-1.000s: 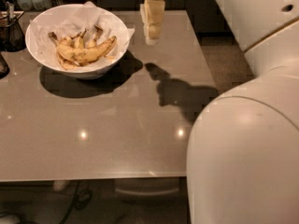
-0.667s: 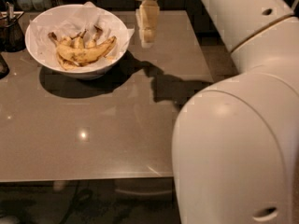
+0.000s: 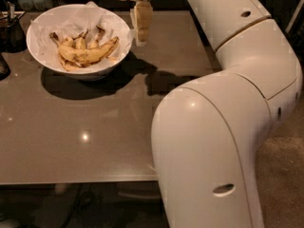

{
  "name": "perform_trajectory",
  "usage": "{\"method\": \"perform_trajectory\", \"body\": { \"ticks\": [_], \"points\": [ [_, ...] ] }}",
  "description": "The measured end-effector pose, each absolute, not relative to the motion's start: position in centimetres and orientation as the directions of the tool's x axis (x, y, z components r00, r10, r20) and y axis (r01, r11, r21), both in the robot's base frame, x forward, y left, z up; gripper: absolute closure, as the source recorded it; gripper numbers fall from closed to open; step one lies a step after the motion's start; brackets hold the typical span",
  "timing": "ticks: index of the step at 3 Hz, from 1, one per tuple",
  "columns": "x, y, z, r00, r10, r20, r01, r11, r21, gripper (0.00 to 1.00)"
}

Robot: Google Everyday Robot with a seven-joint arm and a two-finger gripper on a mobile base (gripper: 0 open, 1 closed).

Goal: Pick banana from white bowl

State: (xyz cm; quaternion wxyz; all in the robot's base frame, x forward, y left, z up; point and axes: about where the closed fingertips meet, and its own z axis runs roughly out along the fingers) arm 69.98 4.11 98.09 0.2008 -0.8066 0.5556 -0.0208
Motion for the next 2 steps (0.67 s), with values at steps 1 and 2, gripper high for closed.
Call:
{"method": "perform_trajectory", "body": {
  "ticks": [1, 2],
  "points": [
    [70.9, 6.0, 97.9, 0.426, -0.889, -0.167, -0.866, -0.347, -0.359, 0.12],
    [71.5, 7.4, 97.4, 0.457, -0.877, -0.15, -0.851, -0.382, -0.361, 0.12]
  ]
}}
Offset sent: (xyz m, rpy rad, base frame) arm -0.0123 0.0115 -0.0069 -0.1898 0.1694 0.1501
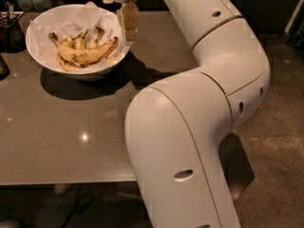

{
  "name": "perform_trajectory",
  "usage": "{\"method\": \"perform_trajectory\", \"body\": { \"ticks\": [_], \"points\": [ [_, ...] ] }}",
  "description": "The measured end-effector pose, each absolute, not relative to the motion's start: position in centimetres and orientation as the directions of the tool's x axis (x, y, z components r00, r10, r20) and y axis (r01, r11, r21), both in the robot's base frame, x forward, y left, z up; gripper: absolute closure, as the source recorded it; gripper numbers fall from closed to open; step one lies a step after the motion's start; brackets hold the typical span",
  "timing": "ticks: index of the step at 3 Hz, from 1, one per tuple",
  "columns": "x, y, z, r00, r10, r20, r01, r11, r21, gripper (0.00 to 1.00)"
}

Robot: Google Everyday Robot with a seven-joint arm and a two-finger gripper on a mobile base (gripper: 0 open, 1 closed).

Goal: Pick banana from white bowl

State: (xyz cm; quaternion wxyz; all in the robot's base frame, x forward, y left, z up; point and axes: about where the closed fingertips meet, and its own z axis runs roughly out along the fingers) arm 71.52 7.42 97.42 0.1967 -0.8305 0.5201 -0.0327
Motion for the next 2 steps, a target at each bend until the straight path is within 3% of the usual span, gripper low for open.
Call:
{"method": "perform_trajectory", "body": {
  "ticks": [1, 2],
  "points": [
    [71.9, 8.5, 96.2, 0.466, -0.873, -0.143, -0.851, -0.399, -0.341, 0.12],
    [72.1, 9.5, 95.1, 0.467, -0.872, -0.147, -0.857, -0.405, -0.319, 0.23]
  ]
}}
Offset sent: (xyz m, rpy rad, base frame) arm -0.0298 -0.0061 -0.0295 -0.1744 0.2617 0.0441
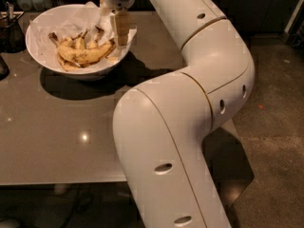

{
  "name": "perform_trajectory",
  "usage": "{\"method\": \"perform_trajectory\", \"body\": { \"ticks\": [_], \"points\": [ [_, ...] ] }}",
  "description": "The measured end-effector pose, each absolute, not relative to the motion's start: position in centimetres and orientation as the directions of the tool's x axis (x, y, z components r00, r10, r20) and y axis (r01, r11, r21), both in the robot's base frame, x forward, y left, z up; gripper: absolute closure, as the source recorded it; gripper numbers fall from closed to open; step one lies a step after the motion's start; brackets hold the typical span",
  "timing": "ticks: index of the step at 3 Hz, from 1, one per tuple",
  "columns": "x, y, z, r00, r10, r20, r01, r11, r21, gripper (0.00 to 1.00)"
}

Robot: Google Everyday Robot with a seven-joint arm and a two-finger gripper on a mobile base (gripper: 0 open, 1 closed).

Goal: Pick banana from white bowl

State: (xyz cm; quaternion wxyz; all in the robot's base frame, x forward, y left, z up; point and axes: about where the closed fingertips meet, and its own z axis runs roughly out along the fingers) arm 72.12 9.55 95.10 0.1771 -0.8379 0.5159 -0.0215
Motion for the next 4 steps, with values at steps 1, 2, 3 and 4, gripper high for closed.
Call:
{"method": "perform_trajectory", "body": {
  "ticks": [1, 2, 3, 4],
  "points": [
    [72.3, 10.7, 94.5, 0.467, -0.873, -0.143, -0.859, -0.409, -0.307, 0.24],
    [72.6, 11.7, 93.9, 0.462, -0.876, -0.14, -0.863, -0.408, -0.297, 0.22],
    [72.8, 12.4, 93.2, 0.457, -0.879, -0.139, -0.868, -0.406, -0.284, 0.34],
    [72.9, 12.9, 92.5, 0.451, -0.881, -0.139, -0.874, -0.405, -0.268, 0.36]
  ]
}}
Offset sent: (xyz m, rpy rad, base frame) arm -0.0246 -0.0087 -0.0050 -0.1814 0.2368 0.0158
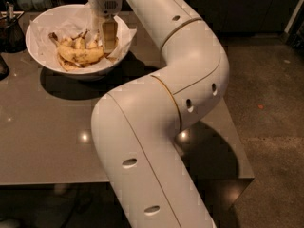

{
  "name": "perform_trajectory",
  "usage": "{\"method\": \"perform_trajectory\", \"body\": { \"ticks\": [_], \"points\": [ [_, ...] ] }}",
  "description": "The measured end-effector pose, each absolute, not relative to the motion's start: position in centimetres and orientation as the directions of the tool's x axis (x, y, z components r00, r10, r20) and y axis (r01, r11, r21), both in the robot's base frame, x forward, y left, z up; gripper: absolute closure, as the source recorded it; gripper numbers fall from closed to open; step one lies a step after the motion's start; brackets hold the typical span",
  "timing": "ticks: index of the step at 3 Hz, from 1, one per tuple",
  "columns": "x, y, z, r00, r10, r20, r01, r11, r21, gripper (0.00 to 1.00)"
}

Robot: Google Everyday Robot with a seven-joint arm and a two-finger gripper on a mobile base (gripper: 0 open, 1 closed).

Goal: Pick banana from white bowl

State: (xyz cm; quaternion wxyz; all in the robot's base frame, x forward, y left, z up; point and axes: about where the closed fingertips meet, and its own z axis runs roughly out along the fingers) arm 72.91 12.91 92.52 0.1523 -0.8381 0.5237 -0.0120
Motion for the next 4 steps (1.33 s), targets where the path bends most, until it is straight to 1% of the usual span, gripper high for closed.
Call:
{"method": "perform_trajectory", "body": {
  "ticks": [3, 4],
  "points": [
    [73.2, 14.2, 89.5, 0.449, -0.887, -0.108, -0.883, -0.422, -0.206, 0.35],
    [73.2, 14.5, 88.6, 0.451, -0.887, -0.103, -0.884, -0.428, -0.186, 0.32]
  ]
}}
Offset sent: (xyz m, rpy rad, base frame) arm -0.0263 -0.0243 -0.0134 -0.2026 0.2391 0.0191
